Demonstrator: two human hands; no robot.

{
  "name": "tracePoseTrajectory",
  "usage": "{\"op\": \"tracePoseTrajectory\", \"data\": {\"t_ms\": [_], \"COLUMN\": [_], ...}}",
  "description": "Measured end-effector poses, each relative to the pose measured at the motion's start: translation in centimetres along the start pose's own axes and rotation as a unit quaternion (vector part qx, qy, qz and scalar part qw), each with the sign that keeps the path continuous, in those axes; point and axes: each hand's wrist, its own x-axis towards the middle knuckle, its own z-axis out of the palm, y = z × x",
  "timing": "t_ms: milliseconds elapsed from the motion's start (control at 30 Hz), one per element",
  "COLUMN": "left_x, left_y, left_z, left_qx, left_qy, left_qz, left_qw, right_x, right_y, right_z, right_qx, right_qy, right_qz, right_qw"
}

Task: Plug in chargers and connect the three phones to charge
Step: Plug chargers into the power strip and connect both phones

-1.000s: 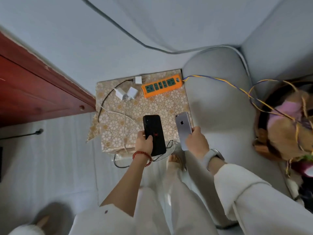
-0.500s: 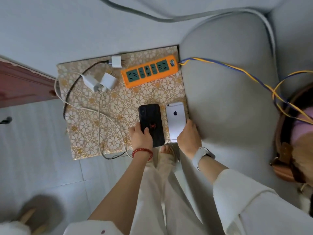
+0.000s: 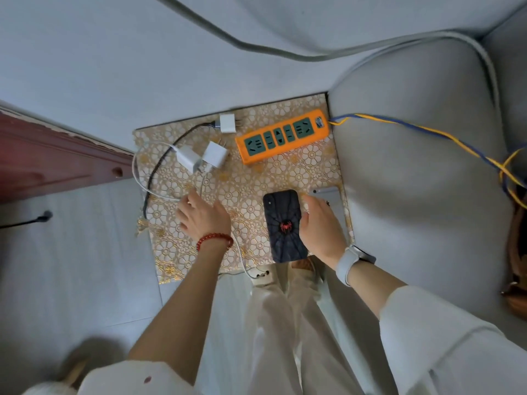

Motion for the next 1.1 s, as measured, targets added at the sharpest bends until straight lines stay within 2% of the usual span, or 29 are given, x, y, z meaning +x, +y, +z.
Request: {"op": "tracePoseTrajectory", "data": {"t_ms": [100,133,300,467,533,633,800,900,967,1033,1100], "left_x": [2.9,3.4,2.1,-0.8,-1.6,-2.1,-2.9,-3.8,-4.4,-5.0,-5.4], "left_y": [-1.0,-1.2,-1.3,-2.3,-2.5,-2.1,-0.8,0.1,0.8,1.3,1.2], "left_z": [-0.3,-0.3,-2.5,-6.2,-7.2,-8.1,-8.6,-8.2,-7.6,-6.9,-6.2], "left_qx": [0.057,0.042,-0.159,-0.235,-0.245,-0.266,-0.3,-0.324,-0.325,-0.315,-0.3], "left_qy": [-0.051,-0.065,-0.11,-0.145,-0.151,-0.157,-0.159,-0.197,-0.229,-0.243,-0.242], "left_qz": [0.026,0.05,0.176,0.249,0.254,0.241,0.222,0.196,0.178,0.173,0.161], "left_qw": [0.997,0.996,0.965,0.928,0.924,0.92,0.914,0.904,0.9,0.901,0.909], "right_x": [0.6,0.8,2.0,2.6,1.7,0.5,1.1,2.3,3.5,5.4,7.8], "right_y": [-1.1,-1.6,-4.1,-6.7,-7.0,-7.0,-7.1,-6.3,-5.5,-4.6,-3.5], "right_z": [0.6,0.8,0.1,-0.6,-0.2,0.3,-1.3,-4.1,-6.5,-9.3,-12.1], "right_qx": [0.001,-0.001,-0.019,-0.095,-0.088,-0.04,-0.044,-0.077,-0.045,0.037,0.087], "right_qy": [-0.001,0.001,0.021,-0.128,-0.181,-0.207,-0.149,-0.087,-0.043,0.03,0.12], "right_qz": [-0.032,-0.047,-0.142,-0.269,-0.283,-0.287,-0.332,-0.357,-0.313,-0.22,-0.166], "right_qw": [1.0,0.999,0.99,0.95,0.938,0.934,0.93,0.927,0.948,0.974,0.975]}}
